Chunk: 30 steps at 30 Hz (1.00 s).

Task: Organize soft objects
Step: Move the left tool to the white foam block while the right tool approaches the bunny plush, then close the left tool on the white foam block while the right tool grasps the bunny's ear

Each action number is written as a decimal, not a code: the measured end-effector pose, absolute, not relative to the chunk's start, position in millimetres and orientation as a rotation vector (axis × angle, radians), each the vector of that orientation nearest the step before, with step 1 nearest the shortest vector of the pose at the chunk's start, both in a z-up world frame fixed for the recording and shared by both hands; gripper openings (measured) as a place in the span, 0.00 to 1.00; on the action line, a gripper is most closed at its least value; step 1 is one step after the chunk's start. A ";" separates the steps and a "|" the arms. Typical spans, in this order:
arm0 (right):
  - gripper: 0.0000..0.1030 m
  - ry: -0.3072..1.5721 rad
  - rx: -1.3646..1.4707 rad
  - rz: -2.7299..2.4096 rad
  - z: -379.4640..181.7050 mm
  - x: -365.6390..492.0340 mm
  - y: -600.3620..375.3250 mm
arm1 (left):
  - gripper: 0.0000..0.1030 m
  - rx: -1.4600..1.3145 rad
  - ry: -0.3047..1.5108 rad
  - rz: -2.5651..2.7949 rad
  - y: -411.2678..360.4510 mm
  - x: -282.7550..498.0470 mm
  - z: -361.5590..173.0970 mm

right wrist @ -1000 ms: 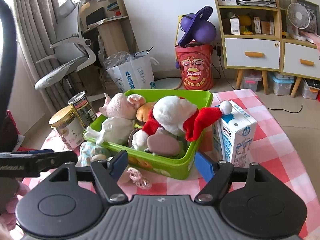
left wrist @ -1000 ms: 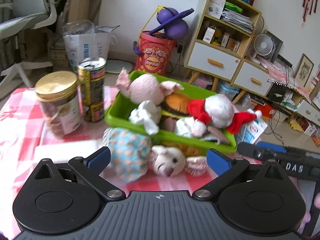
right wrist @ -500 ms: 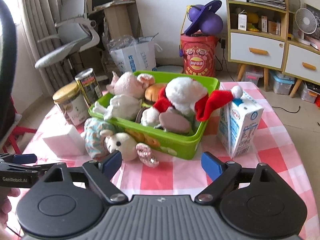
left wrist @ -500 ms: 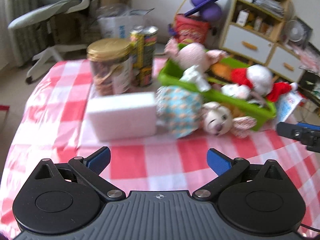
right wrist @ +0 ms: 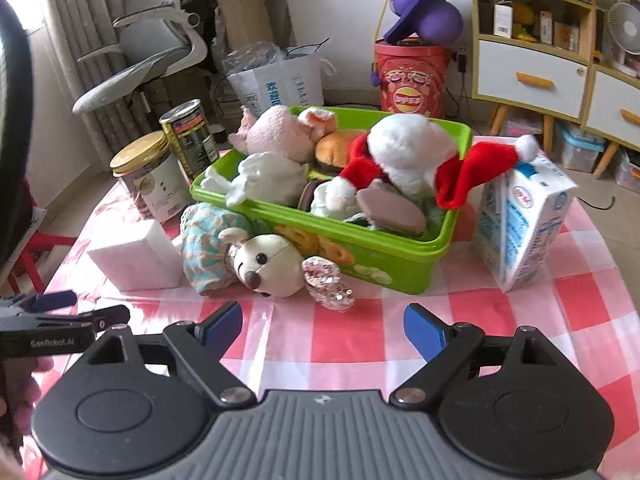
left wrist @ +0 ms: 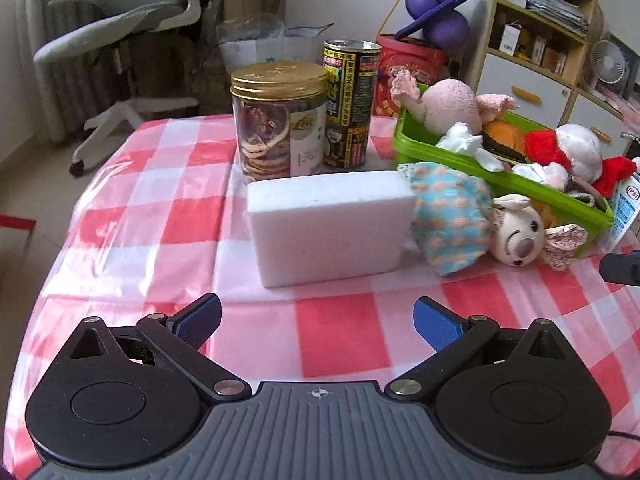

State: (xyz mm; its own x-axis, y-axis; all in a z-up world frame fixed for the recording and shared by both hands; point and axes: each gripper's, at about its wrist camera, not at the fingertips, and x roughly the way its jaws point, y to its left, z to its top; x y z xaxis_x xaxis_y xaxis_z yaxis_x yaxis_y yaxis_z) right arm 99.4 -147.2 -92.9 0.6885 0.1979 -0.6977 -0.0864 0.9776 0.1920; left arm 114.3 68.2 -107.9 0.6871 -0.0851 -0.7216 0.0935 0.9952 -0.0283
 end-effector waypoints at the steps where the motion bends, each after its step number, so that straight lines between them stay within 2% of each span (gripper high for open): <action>1: 0.64 0.798 0.142 0.165 -95.3 100.2 -145.6 | 0.95 0.013 0.802 -0.106 70.9 115.9 -110.6; 21: 0.63 0.761 0.235 0.199 -140.6 133.3 -146.0 | 0.95 -0.118 0.662 -0.181 103.5 144.5 -136.6; 26: 0.50 0.745 0.288 0.217 -144.3 137.5 -152.3 | 0.92 -0.191 0.652 -0.195 110.0 147.3 -138.4; 30: 0.26 0.746 0.307 0.215 -144.5 138.5 -157.2 | 0.86 -0.219 0.637 -0.215 113.3 147.1 -135.3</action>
